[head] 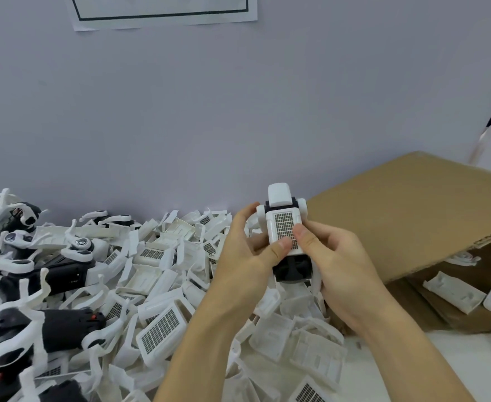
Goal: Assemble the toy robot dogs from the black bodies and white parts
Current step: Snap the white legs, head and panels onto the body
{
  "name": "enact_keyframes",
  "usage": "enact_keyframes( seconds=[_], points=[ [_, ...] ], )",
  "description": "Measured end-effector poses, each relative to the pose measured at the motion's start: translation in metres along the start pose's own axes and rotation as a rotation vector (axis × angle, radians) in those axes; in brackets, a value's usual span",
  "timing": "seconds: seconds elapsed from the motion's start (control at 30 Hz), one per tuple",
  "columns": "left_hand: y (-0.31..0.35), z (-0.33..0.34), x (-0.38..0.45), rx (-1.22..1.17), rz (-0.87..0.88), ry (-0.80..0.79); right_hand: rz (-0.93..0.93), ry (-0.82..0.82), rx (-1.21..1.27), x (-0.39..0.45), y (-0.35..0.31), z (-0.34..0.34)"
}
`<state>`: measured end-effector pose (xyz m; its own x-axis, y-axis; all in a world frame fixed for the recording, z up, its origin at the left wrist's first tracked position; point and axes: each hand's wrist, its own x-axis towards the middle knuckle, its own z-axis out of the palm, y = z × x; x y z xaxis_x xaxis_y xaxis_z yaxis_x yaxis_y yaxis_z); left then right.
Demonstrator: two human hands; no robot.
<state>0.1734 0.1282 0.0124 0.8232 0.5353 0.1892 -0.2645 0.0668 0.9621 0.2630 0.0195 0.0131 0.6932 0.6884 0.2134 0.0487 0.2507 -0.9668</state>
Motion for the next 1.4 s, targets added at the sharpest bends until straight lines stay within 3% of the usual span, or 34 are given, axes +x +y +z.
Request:
enact_keyframes(
  seconds=[0.27, 0.4, 0.53, 0.6, 0.73, 0.97, 1.17, 1.4],
  points=[
    [-0.001, 0.002, 0.002, -0.034, 0.014, 0.084, -0.108, 0.057, -0.073, -0.001, 0.004, 0.008],
    [-0.002, 0.006, 0.005, -0.150, 0.037, 0.231, -0.212, 0.206, -0.392, -0.001, 0.007, 0.011],
    [0.004, 0.007, 0.007, -0.430, -0.024, 0.294, -0.205, 0.017, -0.496, -0.004, 0.013, 0.021],
    [0.007, 0.005, 0.006, -0.476, -0.042, 0.274, -0.220, 0.077, -0.565, -0.003, 0.018, 0.022],
    [0.014, -0.005, 0.004, -0.230, -0.081, 0.264, -0.288, 0.254, -0.526, -0.002, 0.016, 0.017],
    [0.011, -0.021, 0.003, 0.186, 0.091, 0.597, -0.224, 0.268, -0.428, 0.001, 0.008, 0.005],
    [0.019, -0.021, 0.001, -0.012, 0.101, 0.301, -0.041, 0.041, -0.161, -0.001, 0.001, 0.002],
    [0.022, -0.024, 0.001, -0.012, 0.116, 0.321, -0.045, -0.023, -0.082, 0.000, 0.007, 0.001]
  ],
)
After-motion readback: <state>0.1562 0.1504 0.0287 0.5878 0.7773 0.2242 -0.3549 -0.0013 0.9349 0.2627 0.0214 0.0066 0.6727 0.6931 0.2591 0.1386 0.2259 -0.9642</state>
